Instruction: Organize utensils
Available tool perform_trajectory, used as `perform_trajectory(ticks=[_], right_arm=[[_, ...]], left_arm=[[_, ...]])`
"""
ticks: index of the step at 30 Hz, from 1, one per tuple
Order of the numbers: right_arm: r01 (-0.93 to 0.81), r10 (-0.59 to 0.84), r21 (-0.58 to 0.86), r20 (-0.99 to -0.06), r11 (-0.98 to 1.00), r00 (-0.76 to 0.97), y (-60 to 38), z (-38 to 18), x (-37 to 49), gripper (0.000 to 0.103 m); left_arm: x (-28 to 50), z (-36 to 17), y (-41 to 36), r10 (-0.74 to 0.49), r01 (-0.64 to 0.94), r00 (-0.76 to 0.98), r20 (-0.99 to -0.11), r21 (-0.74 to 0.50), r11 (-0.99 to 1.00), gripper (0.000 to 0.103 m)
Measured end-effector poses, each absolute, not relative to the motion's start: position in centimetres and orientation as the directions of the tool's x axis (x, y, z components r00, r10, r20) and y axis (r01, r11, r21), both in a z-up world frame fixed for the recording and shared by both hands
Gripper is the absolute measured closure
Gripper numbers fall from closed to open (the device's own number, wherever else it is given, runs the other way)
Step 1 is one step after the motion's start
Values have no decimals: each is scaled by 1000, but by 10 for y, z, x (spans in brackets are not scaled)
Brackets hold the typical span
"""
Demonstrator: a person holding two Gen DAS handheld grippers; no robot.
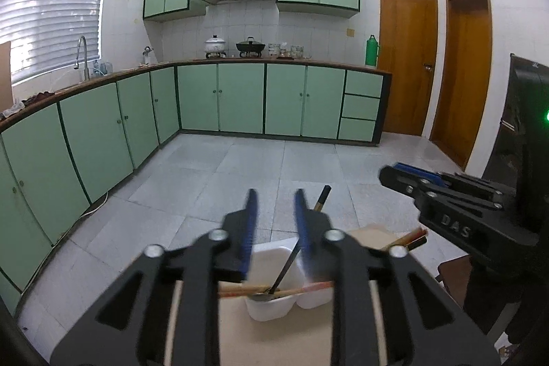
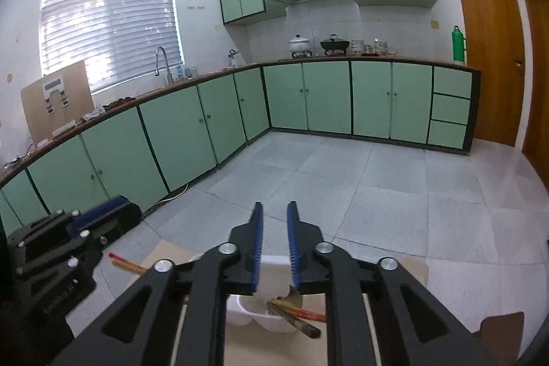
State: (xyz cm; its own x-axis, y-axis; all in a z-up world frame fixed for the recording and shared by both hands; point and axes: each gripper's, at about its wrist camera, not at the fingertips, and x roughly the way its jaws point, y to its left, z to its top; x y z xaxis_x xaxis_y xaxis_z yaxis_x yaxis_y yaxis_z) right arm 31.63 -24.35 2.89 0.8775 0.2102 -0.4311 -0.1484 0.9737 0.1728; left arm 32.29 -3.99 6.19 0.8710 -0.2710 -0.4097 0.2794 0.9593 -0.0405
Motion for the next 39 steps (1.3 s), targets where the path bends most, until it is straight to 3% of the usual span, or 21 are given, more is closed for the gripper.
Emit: perform_trajectory(ticks=[2, 4, 9, 17, 23, 28, 33, 39], right_arm=[[-136, 200, 177, -426, 975, 882, -250, 29, 307, 72], [-126, 188, 172, -420, 977, 888, -254, 29, 295, 66], [-118, 177, 167, -401, 979, 899, -263, 24, 254, 42], [-106, 163, 157, -409, 982, 898, -265, -8, 183, 27], [-101, 174, 187, -434, 977, 884, -264, -34, 137, 14], [-86, 151, 162, -446, 983, 882, -260, -47, 105, 6], [-84, 165, 193, -456, 978, 874, -259, -53, 80, 6], [-95, 197, 237, -456, 967, 868, -260, -42, 65, 6]], left_arm=[[317, 64, -39, -270, 278, 875, -403, -39, 960, 75], [307, 67, -35, -267, 274, 882, -389, -37, 961, 65], [272, 72, -27, -260, 264, 898, -356, -36, 964, 51], [215, 42, -21, -254, 259, 890, -378, -38, 965, 44], [171, 8, -15, -238, 240, 865, -442, -52, 969, 32], [140, -15, -10, -241, 233, 835, -494, -79, 969, 17], [115, -30, -7, -247, 240, 813, -527, -82, 967, 16], [95, -13, -7, -239, 231, 833, -499, -80, 970, 13]])
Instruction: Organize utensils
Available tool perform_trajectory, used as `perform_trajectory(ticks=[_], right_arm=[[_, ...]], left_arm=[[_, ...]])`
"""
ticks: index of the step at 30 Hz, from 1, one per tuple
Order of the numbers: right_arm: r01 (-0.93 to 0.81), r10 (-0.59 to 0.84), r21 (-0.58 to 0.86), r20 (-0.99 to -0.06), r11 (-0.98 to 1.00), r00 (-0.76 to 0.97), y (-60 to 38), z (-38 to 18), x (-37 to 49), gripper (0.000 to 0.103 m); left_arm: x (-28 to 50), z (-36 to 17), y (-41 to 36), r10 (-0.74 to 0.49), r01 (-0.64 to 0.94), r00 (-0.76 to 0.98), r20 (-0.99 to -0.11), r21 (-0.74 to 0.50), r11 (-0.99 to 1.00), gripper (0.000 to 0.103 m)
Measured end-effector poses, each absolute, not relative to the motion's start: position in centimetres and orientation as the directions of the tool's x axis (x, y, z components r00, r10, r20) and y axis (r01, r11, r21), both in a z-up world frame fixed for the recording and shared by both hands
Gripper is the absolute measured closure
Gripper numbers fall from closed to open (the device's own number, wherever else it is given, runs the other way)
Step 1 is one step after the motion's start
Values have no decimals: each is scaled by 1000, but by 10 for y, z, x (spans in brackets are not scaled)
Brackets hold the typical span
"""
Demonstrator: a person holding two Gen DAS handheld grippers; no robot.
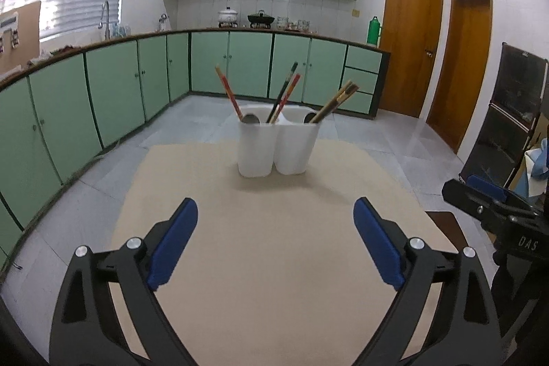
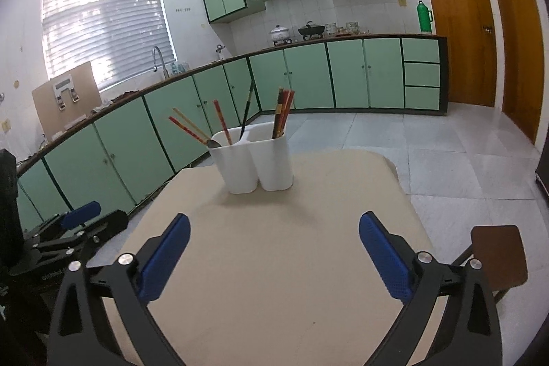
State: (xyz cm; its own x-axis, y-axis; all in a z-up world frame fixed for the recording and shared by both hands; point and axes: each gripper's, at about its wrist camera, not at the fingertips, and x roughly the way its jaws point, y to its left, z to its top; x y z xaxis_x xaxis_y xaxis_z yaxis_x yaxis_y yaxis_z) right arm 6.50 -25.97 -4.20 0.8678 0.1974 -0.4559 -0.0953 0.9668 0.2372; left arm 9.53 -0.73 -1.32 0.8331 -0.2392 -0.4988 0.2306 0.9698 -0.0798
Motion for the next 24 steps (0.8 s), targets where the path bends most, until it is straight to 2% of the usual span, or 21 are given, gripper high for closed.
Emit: perform_trajectory(ticks=[15, 24], right_arm=[[-162, 204, 140, -369, 977, 907, -236, 17, 36, 6], [-167, 191, 99, -344, 981, 919, -228, 28, 27, 6]], left_arm=[[59, 50, -7, -213, 207, 899, -382, -58, 977, 13], [46, 60, -8, -195, 195, 917, -348, -33, 980, 13]])
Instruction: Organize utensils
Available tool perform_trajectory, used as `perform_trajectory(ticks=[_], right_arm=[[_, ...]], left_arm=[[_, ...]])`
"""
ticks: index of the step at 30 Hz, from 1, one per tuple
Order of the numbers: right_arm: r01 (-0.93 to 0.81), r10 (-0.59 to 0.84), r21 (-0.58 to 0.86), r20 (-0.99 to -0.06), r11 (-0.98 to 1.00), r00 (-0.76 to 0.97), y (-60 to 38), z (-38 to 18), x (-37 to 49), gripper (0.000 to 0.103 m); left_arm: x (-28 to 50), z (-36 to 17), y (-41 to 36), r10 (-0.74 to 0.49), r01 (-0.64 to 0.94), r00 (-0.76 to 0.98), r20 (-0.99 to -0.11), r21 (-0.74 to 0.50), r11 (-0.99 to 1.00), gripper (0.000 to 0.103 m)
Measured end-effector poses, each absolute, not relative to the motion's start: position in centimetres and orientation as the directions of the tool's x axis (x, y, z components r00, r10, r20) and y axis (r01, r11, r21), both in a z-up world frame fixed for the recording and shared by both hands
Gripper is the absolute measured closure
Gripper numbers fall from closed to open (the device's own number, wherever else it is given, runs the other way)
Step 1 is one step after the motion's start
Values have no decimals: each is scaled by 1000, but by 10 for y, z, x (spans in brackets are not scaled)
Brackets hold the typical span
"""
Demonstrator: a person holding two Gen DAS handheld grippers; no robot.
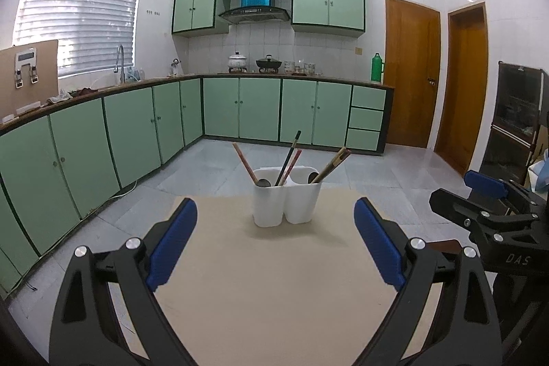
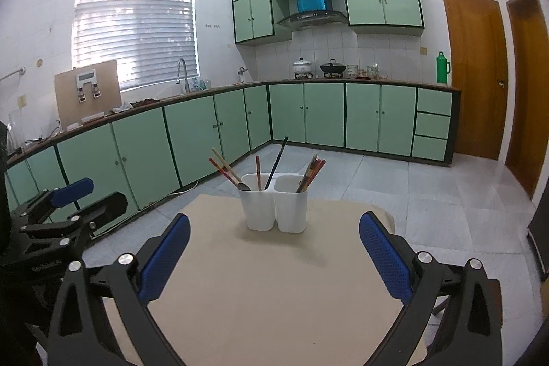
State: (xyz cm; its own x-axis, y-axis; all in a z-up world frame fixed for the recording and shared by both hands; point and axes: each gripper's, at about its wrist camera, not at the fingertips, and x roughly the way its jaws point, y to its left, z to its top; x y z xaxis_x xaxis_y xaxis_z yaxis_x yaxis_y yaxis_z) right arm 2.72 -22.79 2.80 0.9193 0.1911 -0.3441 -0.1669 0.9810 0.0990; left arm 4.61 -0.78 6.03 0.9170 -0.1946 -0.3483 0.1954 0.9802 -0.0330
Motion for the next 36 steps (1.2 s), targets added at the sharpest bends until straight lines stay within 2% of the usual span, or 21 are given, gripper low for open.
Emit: perform_trajectory(ticks=[36], right_arm=[[-172, 186, 70, -340, 983, 922, -221, 29, 32, 6]], left_arm=[[51, 62, 1, -182, 180, 920, -347, -40, 983, 13]])
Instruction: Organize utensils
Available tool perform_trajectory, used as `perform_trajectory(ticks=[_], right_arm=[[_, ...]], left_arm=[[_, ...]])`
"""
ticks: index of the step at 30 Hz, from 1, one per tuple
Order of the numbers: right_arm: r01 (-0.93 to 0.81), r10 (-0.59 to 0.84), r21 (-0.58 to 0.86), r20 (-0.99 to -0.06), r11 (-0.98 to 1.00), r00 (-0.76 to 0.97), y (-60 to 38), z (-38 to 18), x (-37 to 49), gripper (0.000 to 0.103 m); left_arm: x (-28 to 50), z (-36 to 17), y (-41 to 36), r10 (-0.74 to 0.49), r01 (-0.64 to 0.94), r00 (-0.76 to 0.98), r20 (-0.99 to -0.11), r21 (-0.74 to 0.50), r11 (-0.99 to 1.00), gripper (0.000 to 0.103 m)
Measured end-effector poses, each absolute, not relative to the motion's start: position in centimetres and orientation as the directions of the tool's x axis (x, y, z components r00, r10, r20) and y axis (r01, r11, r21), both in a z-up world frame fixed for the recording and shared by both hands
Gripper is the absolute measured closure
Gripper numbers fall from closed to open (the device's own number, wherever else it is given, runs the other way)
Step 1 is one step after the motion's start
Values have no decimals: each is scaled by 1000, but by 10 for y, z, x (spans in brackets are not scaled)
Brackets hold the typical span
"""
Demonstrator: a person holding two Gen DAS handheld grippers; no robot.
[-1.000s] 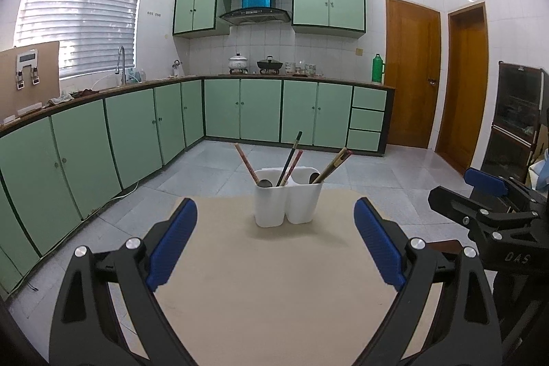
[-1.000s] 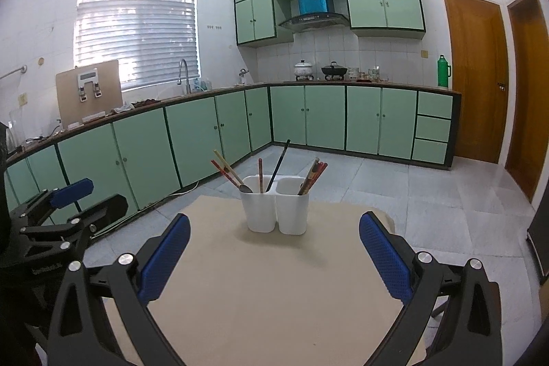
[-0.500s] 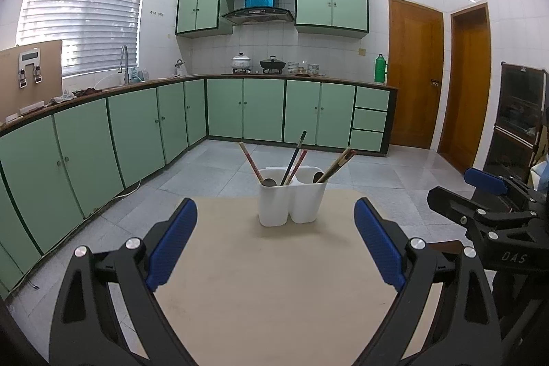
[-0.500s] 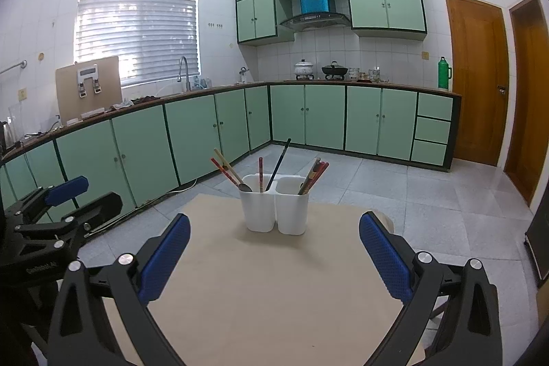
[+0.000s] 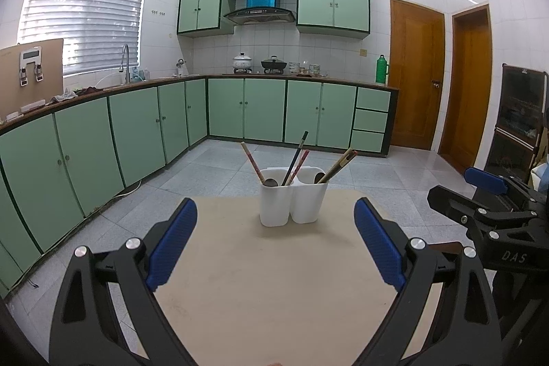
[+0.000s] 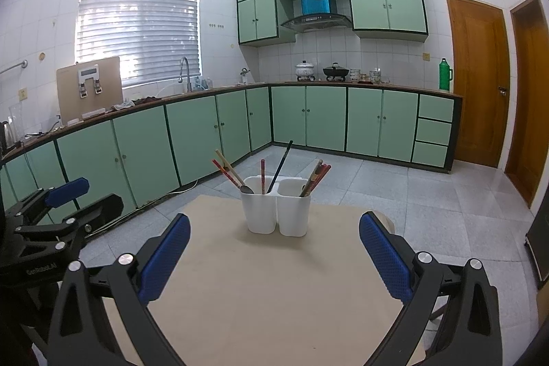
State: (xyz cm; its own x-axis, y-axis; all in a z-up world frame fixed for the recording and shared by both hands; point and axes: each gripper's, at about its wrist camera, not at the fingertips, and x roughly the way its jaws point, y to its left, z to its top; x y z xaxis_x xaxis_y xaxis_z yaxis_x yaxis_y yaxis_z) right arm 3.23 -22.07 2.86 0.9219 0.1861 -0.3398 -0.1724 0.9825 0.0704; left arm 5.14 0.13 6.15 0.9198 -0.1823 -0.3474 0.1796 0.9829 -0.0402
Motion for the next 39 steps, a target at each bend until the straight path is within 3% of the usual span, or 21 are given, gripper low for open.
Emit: perform_trajectory(ticks=[39], right_arm=[[-177, 188, 63, -342, 982, 921, -217, 30, 33, 6]], left_arm=[[52, 62, 6, -173, 171, 924, -341, -36, 985, 13]])
